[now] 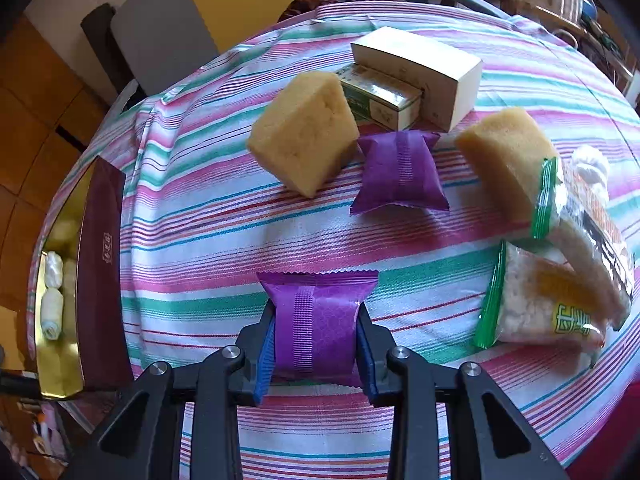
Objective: Organize objects
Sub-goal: 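Place the yellow sponge in the tray with the left gripper while the right grasps a purple sachet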
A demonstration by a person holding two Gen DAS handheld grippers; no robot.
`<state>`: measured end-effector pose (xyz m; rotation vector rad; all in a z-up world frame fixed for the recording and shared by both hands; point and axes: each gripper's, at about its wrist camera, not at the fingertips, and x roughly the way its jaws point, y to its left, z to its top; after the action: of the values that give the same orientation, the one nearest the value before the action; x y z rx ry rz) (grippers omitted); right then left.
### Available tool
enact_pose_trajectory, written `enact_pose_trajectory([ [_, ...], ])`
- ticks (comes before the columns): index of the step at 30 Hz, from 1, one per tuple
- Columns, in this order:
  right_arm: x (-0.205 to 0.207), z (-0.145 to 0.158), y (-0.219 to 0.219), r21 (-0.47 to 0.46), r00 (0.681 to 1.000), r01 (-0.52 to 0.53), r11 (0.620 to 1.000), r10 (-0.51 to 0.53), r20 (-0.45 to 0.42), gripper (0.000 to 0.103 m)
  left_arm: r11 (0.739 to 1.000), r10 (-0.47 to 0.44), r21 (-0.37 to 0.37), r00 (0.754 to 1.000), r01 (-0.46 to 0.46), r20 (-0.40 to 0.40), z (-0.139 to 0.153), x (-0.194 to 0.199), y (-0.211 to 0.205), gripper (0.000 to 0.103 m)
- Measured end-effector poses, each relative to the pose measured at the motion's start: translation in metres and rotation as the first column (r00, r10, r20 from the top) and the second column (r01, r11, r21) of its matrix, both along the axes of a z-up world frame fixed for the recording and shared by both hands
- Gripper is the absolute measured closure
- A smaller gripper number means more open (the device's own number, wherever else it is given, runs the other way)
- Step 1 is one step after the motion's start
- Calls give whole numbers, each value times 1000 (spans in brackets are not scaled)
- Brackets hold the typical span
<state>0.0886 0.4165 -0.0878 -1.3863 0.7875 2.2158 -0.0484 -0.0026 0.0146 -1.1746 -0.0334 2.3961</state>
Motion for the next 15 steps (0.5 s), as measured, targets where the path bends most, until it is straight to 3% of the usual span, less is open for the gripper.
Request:
enact_pose_trajectory([
  [6,1,0,-1,26,1000,-22,999,22,-1,69,996,82,-31,997,-82,13,-8,5,-40,59],
  [15,0,1,-2,44,999,-38,998,38,0,69,993,30,-115,999,-26,33,-35,6,-16,57],
])
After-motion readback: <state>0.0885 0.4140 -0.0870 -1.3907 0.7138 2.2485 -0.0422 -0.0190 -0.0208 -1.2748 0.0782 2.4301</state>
